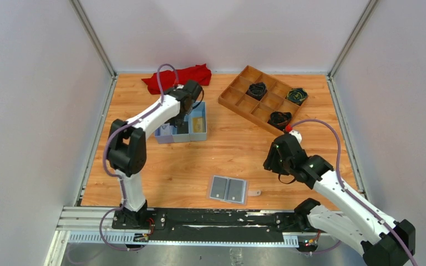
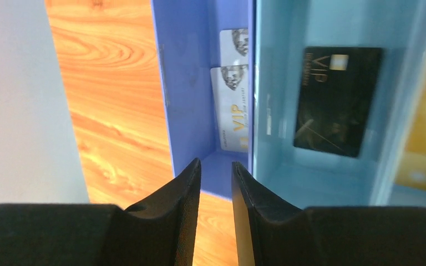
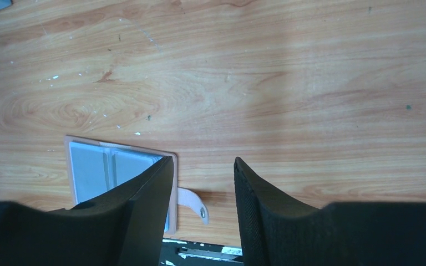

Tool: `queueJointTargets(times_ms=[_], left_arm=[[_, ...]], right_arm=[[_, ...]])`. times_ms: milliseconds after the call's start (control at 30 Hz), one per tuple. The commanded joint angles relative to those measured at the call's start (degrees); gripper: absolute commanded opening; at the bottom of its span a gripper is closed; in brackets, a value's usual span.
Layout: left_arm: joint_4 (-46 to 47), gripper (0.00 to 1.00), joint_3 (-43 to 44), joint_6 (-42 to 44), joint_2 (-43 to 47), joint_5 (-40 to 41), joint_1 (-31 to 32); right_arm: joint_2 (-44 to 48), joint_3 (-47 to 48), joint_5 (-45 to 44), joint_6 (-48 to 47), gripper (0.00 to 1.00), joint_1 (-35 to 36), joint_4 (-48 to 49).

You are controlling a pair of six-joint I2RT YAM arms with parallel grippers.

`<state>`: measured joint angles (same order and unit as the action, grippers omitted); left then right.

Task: Take the credit cards out of the card holder
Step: Place the credit card in the storage box, then reset both arms

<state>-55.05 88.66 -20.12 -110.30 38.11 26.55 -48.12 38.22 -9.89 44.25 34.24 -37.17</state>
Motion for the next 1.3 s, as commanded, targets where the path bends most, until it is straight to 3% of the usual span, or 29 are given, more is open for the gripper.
queueJointTargets(times_ms=[0, 267, 400, 533, 667, 800, 1000, 1033, 1067, 1100, 1267], left_arm=[[2.04, 0.31, 0.36, -0.27, 10.41, -8.04, 2.0], [3.82, 0.32, -8.35, -3.64, 29.42, -17.54, 9.4], [7.37, 0.33, -17.39, -6.82, 37.55, -22.91, 15.4], [18.53, 0.33, -30.69, -13.47, 45.53, -29.03, 22.04], [34.59, 0.33, -45.8, -20.76, 52.12, -38.74, 24.0], [41.99, 0.34, -52.81, -24.6, 53.48, -41.62, 24.17], [40.07, 0.36, -53.61, -23.24, 50.07, -42.48, 24.17], [39.8, 0.38, -53.56, -22.95, 49.86, -42.33, 24.17], [39.68, 0.41, -53.45, -22.5, 49.87, -42.18, 24.17], [39.73, 0.44, -53.38, -22.1, 49.92, -42.01, 24.17], [40.11, 0.52, -52.73, -20.71, 50.25, -41.56, 24.17]], right_arm=[[1.13, -2.44, 1.65, -2.29, 0.49, -0.78, 4.29], [1.27, -10.62, 11.43, -2.72, 0.47, 0.38, 11.65], [1.83, -12.36, 14.39, -3.04, 0.47, 0.8, 12.8], [4.72, -14.19, 13.39, -1.74, 0.47, 4.96, 13.88], [6.75, -17.26, 12.72, 1.84, 0.47, 8.28, 14.21], [7.8, -19.73, 11.7, 4.25, 0.48, 10.15, 14.34], [7.41, -18.22, 7.62, 3.03, 0.49, 10.67, 10.31], [7.03, -16.95, 5.64, 2.47, 0.56, 10.59, 8.51], [6.61, -15.5, 3.61, 1.88, 0.81, 10.59, 6.75], [6.14, -14.1, 0.98, 1.47, 0.94, 10.6, 4.56], [4.37, -9.31, -11.06, 1.27, 0.98, 10.66, -1.6]])
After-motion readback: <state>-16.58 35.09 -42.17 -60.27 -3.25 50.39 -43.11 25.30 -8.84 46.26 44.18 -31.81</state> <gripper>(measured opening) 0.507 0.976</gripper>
